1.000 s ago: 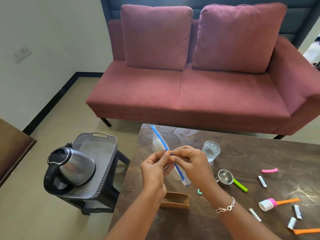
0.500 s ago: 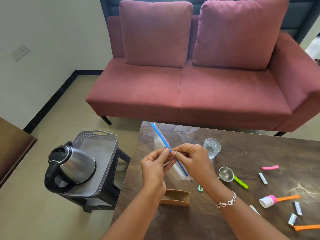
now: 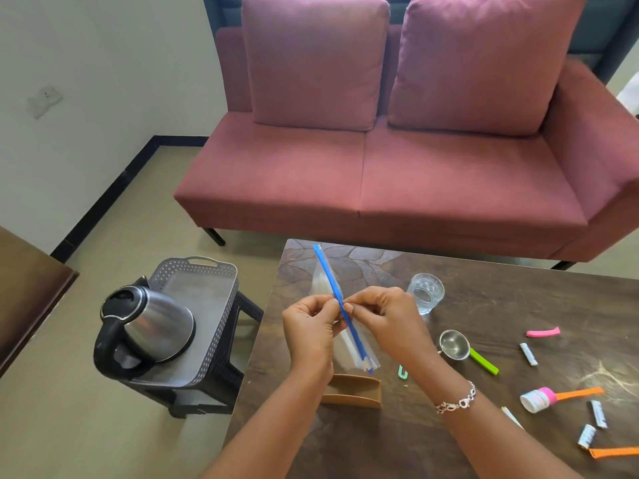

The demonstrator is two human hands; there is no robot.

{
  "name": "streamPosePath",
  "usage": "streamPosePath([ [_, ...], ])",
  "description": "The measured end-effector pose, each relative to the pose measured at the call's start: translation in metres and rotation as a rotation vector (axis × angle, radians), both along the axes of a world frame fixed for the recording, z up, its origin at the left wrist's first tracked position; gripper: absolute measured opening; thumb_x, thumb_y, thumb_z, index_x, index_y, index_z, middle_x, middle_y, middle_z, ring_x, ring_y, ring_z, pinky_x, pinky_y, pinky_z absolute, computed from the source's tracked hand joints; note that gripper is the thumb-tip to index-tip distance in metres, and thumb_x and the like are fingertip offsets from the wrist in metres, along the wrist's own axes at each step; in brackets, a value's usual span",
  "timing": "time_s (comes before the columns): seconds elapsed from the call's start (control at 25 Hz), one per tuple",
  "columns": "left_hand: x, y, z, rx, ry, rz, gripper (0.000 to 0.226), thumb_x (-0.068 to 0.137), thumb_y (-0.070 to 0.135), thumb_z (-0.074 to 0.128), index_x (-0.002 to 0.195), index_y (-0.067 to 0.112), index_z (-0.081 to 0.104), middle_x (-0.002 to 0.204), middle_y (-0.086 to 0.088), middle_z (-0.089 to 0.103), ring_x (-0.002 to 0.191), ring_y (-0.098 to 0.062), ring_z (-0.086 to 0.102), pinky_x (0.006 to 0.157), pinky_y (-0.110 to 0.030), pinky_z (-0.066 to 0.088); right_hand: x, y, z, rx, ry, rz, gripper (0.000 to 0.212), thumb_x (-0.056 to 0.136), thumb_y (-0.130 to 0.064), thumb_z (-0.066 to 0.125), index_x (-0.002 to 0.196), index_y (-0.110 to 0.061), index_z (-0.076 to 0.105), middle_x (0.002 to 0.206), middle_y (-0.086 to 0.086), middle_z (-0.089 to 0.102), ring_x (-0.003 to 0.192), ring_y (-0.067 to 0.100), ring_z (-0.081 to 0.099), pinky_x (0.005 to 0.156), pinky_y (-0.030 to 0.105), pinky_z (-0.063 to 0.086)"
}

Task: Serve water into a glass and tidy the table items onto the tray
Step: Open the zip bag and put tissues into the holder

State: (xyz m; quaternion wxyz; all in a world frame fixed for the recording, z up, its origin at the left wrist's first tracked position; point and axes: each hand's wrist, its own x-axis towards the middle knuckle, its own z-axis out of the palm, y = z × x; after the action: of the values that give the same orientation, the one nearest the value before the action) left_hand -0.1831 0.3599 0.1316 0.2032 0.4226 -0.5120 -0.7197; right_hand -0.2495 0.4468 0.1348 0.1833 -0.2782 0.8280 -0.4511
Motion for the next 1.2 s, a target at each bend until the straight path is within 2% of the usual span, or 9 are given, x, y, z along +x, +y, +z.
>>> streamPosePath([
  [0.12,0.002,-0.002,-0.004,-0.045,-0.018,-0.033,0.020,0.082,-0.007,0.059,0.068,0.005,0.066,0.073,-0.016,0.067,0.069,-0.025,0.065,0.060,-0.026,0.058,0.004,-0.001,0.001,0.041,0.054,-0.015,0.013,0.083,-0.016,0.066,0.091,-0.011,0.074,0.083,0.003,0.073,0.072,0.009,0.065,0.061,0.009,0.048],
  [0.28,0.005,-0.006,-0.006,-0.154,-0.059,-0.123,0.014,0.080,-0.006,0.061,0.071,0.001,0.068,0.072,-0.021,0.068,0.071,-0.033,0.066,0.070,-0.042,0.059,0.007,-0.006,0.002,0.112,0.100,-0.061,0.012,0.080,-0.014,0.062,0.079,-0.012,0.074,0.071,0.003,0.072,0.063,0.015,0.064,0.059,0.025,0.050],
  [0.4,0.008,-0.012,-0.004,-0.344,-0.158,-0.139,0.016,0.077,-0.003,0.060,0.064,0.005,0.064,0.061,-0.012,0.065,0.060,-0.024,0.063,0.066,-0.047,0.058,0.006,-0.004,0.000,0.160,0.119,-0.142,0.013,0.077,-0.016,0.061,0.073,-0.012,0.072,0.067,0.002,0.071,0.063,0.016,0.063,0.059,0.028,0.049],
  [0.56,0.009,-0.022,0.003,-0.596,-0.318,-0.087,0.011,0.074,0.003,0.060,0.063,0.005,0.059,0.059,-0.005,0.061,0.062,-0.026,0.060,0.065,-0.040,0.053,0.002,0.002,-0.002,0.180,0.097,-0.275,0.011,0.073,-0.015,0.061,0.066,-0.011,0.068,0.064,0.002,0.068,0.066,0.021,0.062,0.065,0.033,0.048],
  [0.76,0.010,-0.038,0.008,-0.916,-0.388,-0.068,0.015,0.079,0.006,0.058,0.064,0.009,0.055,0.069,-0.004,0.058,0.062,-0.021,0.049,0.056,-0.028,0.029,0.004,0.010,-0.002,0.216,0.037,-0.321,0.011,0.074,-0.016,0.061,0.064,-0.014,0.065,0.059,-0.002,0.061,0.066,0.021,0.060,0.064,0.030,0.044],
  [0.92,0.006,-0.033,0.008,-1.107,-0.330,-0.237,0.014,0.079,0.004,0.059,0.066,0.005,0.055,0.067,-0.005,0.056,0.059,-0.026,0.052,0.056,-0.036,0.039,0.008,0.011,-0.008,0.162,0.042,-0.311,0.011,0.074,-0.015,0.064,0.063,-0.017,0.061,0.062,-0.003,0.063,0.066,0.021,0.062,0.066,0.034,0.050],
  [1.0,0.005,-0.029,0.007,-1.204,-0.313,-0.314,0.014,0.078,0.005,0.060,0.065,0.007,0.054,0.066,-0.006,0.056,0.055,-0.028,0.053,0.050,-0.035,0.039,0.009,0.009,-0.012,0.129,0.165,-0.264,0.009,0.072,-0.014,0.069,0.072,-0.015,0.060,0.072,-0.002,0.063,0.068,0.021,0.060,0.066,0.038,0.052],
  [1.08,0.005,-0.028,0.006,-1.265,-0.291,-0.363,0.013,0.078,0.007,0.060,0.066,0.008,0.055,0.066,-0.005,0.056,0.051,-0.027,0.053,0.047,-0.032,0.038,0.009,0.007,-0.018,0.084,0.466,-0.189,0.025,0.069,-0.008,0.072,0.089,-0.014,0.059,0.091,0.004,0.056,0.078,0.024,0.057,0.067,0.037,0.052],
  [1.2,0.007,-0.030,0.006,-1.306,-0.271,-0.401,0.012,0.078,0.013,0.055,0.066,0.009,0.056,0.066,-0.005,0.056,0.050,-0.024,0.051,0.046,-0.030,0.036,0.001,0.009,-0.023,0.014,0.966,0.048,0.032,0.075,-0.002,0.056,0.104,-0.011,0.063,0.110,0.008,0.054,0.104,0.026,0.048,0.088,0.032,0.041],
])
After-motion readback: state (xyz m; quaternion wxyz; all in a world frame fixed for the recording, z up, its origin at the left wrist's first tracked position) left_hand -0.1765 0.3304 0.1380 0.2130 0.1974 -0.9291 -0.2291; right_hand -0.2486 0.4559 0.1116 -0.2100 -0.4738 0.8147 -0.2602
